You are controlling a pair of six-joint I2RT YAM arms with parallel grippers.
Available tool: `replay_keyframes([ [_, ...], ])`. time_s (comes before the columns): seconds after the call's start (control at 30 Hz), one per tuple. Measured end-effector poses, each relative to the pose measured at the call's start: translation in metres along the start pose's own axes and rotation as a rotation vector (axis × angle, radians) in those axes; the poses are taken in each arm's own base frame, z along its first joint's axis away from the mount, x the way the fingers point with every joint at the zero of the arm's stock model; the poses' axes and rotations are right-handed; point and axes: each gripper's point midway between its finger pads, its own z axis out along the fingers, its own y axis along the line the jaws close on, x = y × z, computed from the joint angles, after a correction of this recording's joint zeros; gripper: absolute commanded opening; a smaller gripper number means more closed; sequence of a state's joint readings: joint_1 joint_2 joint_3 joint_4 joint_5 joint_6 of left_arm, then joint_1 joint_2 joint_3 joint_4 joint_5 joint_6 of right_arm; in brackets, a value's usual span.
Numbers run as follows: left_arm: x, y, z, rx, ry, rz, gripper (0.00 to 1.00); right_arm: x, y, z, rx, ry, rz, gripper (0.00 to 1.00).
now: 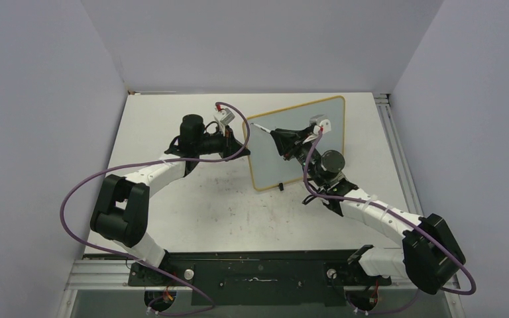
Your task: Write a sentence on the whiteboard
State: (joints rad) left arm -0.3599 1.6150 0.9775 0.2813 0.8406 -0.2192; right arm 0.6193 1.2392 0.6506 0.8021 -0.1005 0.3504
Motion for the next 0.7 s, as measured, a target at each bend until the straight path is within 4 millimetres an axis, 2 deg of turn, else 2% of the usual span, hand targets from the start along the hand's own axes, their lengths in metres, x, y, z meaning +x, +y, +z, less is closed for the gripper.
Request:
replay_keyframes([
  [0.33, 0.0, 0.0, 0.0, 0.002, 0.0, 0.0, 0.0, -0.014, -0.012, -0.006, 0.081, -0.027, -0.027, 0.05],
  [0.7, 0.0, -0.001, 0.0, 0.005, 0.001, 0.0, 0.0, -0.007, 0.009, -0.007, -0.038, 0.006, -0.05, 0.05],
])
